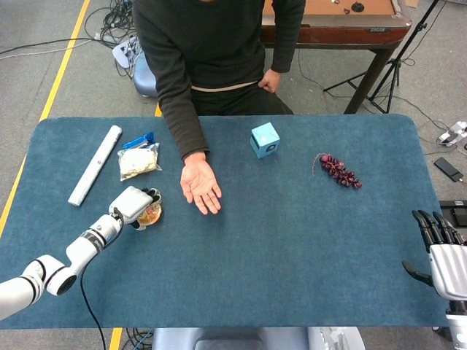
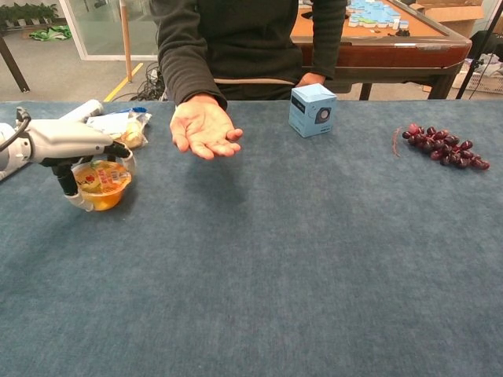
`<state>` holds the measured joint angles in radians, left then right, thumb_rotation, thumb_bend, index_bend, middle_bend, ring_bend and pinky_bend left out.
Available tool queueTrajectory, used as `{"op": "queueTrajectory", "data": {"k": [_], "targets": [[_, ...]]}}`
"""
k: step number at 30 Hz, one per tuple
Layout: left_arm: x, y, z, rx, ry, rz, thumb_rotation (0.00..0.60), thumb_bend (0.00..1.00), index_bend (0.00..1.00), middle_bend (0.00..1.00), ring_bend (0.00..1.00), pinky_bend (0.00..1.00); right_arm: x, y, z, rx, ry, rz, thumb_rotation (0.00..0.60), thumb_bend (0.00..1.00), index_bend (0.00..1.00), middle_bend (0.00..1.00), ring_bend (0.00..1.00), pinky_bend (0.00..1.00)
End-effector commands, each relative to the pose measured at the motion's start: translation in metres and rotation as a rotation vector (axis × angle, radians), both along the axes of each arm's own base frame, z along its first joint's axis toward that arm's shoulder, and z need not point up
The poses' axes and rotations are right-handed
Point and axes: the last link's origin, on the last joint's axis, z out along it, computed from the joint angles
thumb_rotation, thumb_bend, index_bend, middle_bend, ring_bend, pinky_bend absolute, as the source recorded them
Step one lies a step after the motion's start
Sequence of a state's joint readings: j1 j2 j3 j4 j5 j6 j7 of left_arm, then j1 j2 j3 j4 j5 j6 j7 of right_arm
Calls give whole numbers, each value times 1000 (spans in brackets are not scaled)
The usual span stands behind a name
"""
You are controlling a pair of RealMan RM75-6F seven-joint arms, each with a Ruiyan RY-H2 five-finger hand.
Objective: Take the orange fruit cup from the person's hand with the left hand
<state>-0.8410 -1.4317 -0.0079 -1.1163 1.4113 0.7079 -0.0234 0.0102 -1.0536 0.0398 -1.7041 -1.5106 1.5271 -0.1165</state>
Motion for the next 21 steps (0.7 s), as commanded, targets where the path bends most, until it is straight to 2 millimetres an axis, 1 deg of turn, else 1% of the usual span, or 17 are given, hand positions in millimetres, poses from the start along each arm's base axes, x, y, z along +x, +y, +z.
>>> {"op": "queueTrajectory", "data": {"k": [1, 4, 9, 10, 12, 16, 19, 21], "targets": [[-1, -1, 10, 10, -26, 47, 600, 127, 0, 0, 12, 236, 1, 0, -1, 4, 1, 4, 600, 126, 8, 99, 27, 208], [-1, -3, 24, 36, -34, 50, 600, 118, 0, 0, 0, 179, 2, 0, 0, 3, 2, 8, 600, 126, 8, 99, 27, 208], [-3, -7, 56, 129, -54, 54, 600, 118, 0, 0, 0, 176, 1, -1, 0, -2, 0, 8, 600, 126, 8, 99, 27, 208], [-3, -8, 59, 140, -60, 58, 600, 119, 0, 0, 0, 176, 1, -1, 0, -2, 1, 8, 600, 126, 8, 99, 27, 208], [-7, -12, 71, 192, -101, 88, 600, 119, 0, 0, 0, 176, 0, -1, 0, 1, 0, 5, 600, 126, 8, 99, 27, 208], [-21, -28, 98, 294, -155, 155, 600, 119, 0, 0, 0, 176, -1, -5, 1, 6, -4, 3, 600, 126, 8, 99, 28, 208], [-33, -42, 113, 369, -149, 191, 600, 120, 0, 0, 0, 176, -2, -8, 1, 10, -2, 5, 600, 127, 8, 99, 27, 208], [-40, -56, 121, 431, -147, 213, 600, 121, 0, 0, 0, 173, -2, -10, 0, 18, -2, 7, 600, 127, 8, 99, 21, 208]]}}
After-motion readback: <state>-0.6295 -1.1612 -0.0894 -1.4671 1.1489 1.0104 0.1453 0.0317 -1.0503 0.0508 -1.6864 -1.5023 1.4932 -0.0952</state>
